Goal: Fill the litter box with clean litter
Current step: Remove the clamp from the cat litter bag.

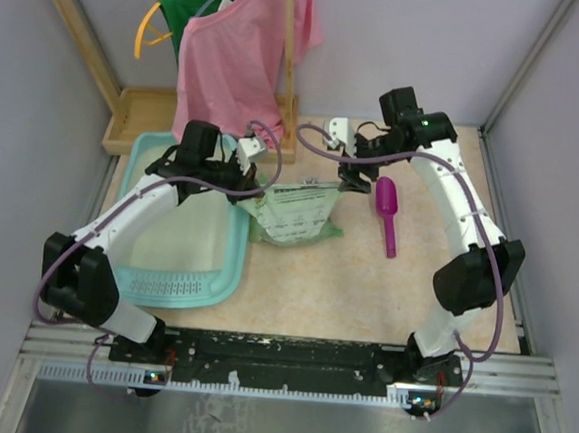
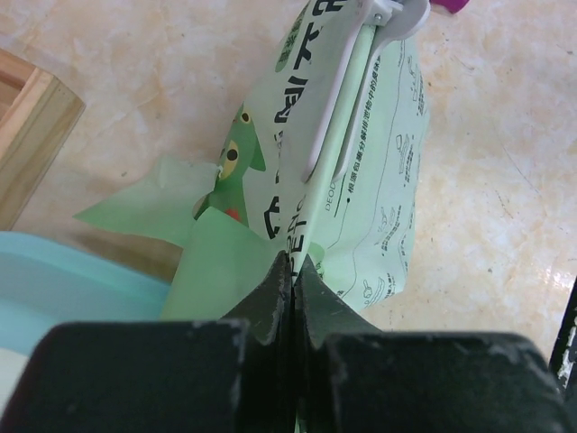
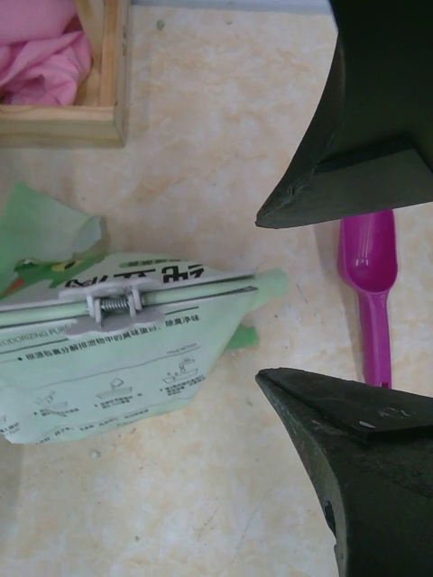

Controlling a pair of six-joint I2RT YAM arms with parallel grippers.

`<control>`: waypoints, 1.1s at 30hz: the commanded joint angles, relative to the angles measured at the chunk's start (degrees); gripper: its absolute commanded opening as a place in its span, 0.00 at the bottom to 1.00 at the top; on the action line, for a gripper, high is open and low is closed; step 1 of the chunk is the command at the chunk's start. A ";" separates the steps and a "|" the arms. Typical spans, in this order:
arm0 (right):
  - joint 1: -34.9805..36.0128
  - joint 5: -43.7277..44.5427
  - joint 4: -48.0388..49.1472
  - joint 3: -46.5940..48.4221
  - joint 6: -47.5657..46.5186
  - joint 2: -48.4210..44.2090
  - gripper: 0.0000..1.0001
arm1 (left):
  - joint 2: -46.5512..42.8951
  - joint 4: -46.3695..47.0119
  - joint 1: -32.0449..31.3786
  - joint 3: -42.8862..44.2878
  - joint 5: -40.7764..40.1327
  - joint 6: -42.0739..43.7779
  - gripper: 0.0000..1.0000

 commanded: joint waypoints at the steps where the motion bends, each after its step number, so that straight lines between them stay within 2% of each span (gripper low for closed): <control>1: 0.47 -4.16 8.51 -7.03 -4.07 -7.46 0.64 | -6.38 2.76 0.03 -1.14 0.58 -0.52 0.00; 16: 6.21 -2.65 6.88 -7.95 -6.62 -6.81 0.60 | -5.43 6.88 -5.73 -1.53 -2.92 -3.51 0.00; 24: 8.67 -1.21 14.41 -16.15 -4.14 -9.22 0.59 | -5.84 6.98 -7.39 -1.45 -3.87 -4.23 0.00; 29: 8.82 -0.47 18.74 -17.34 -1.94 -8.89 0.59 | -5.86 6.95 -7.77 -1.47 -4.04 -4.41 0.00; 33: 8.82 -0.10 18.18 -15.18 -1.44 -8.52 0.59 | -6.12 6.97 -7.89 -1.68 -4.56 -4.49 0.00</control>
